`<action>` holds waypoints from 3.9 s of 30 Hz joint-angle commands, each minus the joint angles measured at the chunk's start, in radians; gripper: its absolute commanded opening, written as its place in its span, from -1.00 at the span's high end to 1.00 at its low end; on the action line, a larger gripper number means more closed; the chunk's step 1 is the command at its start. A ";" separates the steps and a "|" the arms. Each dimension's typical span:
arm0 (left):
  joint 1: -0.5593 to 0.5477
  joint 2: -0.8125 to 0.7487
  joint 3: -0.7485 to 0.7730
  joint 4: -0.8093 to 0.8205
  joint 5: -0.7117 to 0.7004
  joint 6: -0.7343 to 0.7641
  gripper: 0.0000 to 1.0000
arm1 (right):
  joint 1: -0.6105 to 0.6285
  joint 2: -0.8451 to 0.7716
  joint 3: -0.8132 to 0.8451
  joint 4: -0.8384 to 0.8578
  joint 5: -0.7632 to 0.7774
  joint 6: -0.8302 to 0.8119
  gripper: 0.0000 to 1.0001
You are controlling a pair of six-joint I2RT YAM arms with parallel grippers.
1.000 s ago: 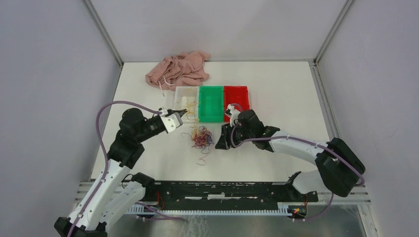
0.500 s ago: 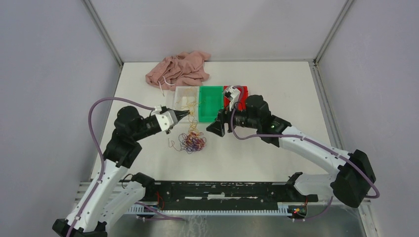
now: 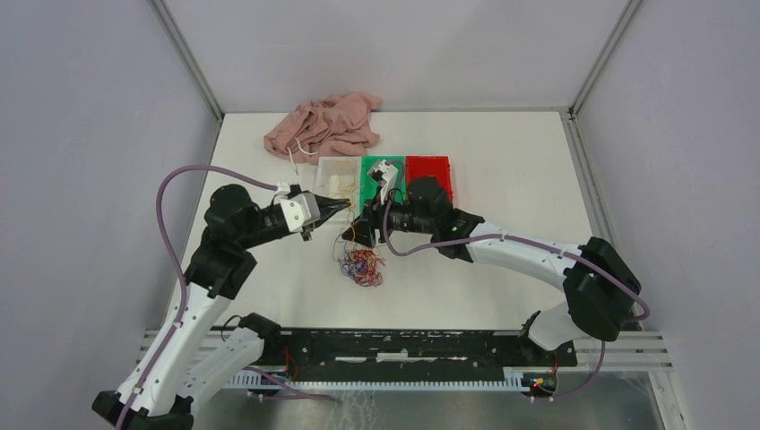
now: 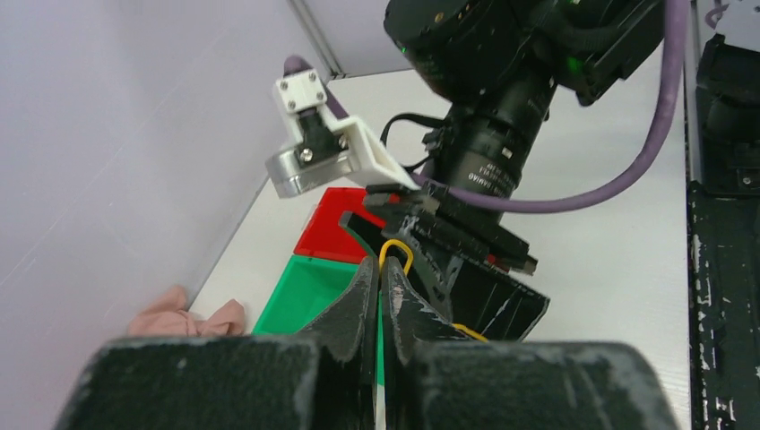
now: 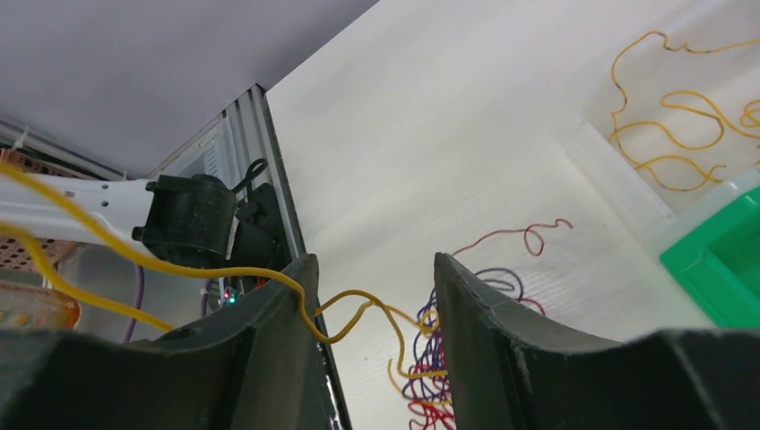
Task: Untangle the cables
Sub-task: Untie the cable.
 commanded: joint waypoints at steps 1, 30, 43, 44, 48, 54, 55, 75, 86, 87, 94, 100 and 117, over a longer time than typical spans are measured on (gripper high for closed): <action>-0.012 0.011 0.082 0.041 0.044 -0.069 0.94 | -0.001 0.043 -0.002 0.105 0.031 0.053 -0.09; -0.025 0.160 0.428 0.153 0.069 -0.196 0.94 | 0.014 0.148 -0.242 0.151 0.249 0.058 -0.01; -0.024 0.251 0.647 0.191 -0.064 -0.031 0.94 | 0.014 0.125 -0.380 0.181 0.327 0.064 0.00; -0.025 0.261 0.666 0.192 -0.075 -0.016 0.94 | 0.014 0.121 -0.391 0.184 0.332 0.064 0.00; -0.025 0.279 0.693 0.227 -0.114 0.022 0.94 | 0.014 0.100 -0.427 0.186 0.361 0.058 0.00; -0.024 0.289 0.692 0.368 -0.223 0.041 0.94 | 0.014 0.080 -0.458 0.183 0.391 0.051 0.02; -0.023 0.290 0.692 0.382 -0.233 0.045 0.94 | 0.014 0.081 -0.462 0.186 0.396 0.051 0.03; -0.025 0.459 0.987 0.567 -0.344 0.183 0.94 | 0.014 0.017 -0.520 0.157 0.498 0.023 0.06; -0.024 0.542 1.070 0.642 -0.510 0.303 0.94 | 0.014 0.003 -0.538 0.144 0.514 0.021 0.06; -0.024 0.563 1.106 0.675 -0.542 0.332 0.94 | 0.014 0.005 -0.545 0.146 0.518 0.023 0.06; -0.024 0.766 1.435 0.741 -0.604 0.472 0.94 | 0.014 0.015 -0.600 0.181 0.546 0.040 0.06; -0.024 0.846 1.575 0.725 -0.535 0.486 0.94 | 0.014 0.026 -0.630 0.210 0.563 0.061 0.07; -0.049 0.477 0.868 0.550 -0.321 0.181 0.94 | 0.016 -0.288 -0.209 0.004 0.304 -0.158 -0.97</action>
